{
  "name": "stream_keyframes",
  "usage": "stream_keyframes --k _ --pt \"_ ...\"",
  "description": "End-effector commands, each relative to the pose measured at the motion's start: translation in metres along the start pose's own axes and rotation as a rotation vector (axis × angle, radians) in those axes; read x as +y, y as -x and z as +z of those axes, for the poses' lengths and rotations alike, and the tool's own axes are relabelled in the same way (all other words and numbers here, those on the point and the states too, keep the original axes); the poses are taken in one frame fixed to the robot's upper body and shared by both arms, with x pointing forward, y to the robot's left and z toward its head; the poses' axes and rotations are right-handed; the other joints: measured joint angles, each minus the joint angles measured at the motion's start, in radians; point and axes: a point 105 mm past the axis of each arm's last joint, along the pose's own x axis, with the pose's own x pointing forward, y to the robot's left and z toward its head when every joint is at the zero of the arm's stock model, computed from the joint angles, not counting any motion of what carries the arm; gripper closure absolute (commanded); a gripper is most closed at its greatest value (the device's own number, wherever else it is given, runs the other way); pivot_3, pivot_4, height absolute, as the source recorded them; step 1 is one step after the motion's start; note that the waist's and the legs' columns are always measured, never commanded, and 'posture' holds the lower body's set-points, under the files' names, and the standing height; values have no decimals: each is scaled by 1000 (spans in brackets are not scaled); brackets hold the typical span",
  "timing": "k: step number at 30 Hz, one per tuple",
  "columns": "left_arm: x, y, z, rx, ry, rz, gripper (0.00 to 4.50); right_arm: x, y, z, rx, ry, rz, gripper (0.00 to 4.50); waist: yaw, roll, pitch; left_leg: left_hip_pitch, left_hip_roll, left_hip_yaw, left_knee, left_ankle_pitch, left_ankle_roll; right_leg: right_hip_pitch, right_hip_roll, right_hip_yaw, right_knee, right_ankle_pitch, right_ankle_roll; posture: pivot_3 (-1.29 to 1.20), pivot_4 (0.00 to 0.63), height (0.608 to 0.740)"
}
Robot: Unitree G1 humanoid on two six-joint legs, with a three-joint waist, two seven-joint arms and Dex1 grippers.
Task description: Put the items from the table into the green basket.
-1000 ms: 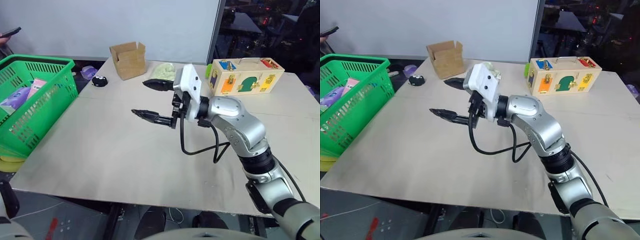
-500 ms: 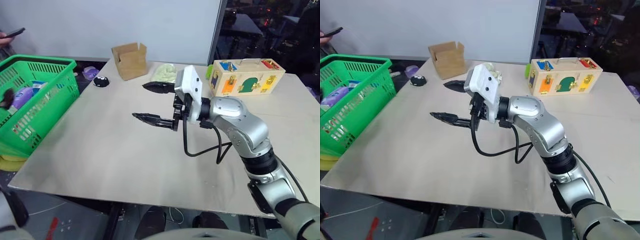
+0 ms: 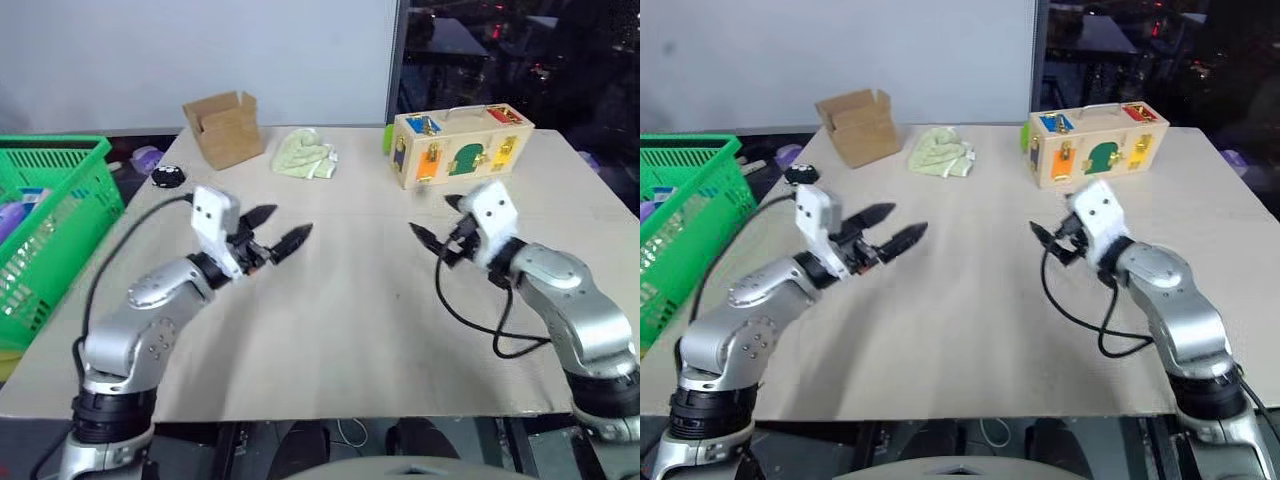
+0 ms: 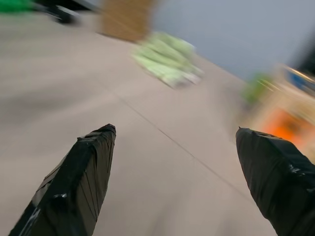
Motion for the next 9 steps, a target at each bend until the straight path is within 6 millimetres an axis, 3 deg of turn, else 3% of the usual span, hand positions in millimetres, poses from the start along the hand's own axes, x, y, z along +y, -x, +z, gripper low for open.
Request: stream_keyframes --k 1,9 --pt "-10 2 0 14 -40 -40 71 -2 18 7 -20 35 -61 347 -20 1 0 0 0 0 0 0 0 0 0 0 0 0 0 -69 0 740" --pt "-8 11 -7 79 -45 -55 71 -10 35 -5 30 20 -120 347 -52 2 1 1 0 2 6 0 0 3 1 2 -1 -3 5 -81 0 740"
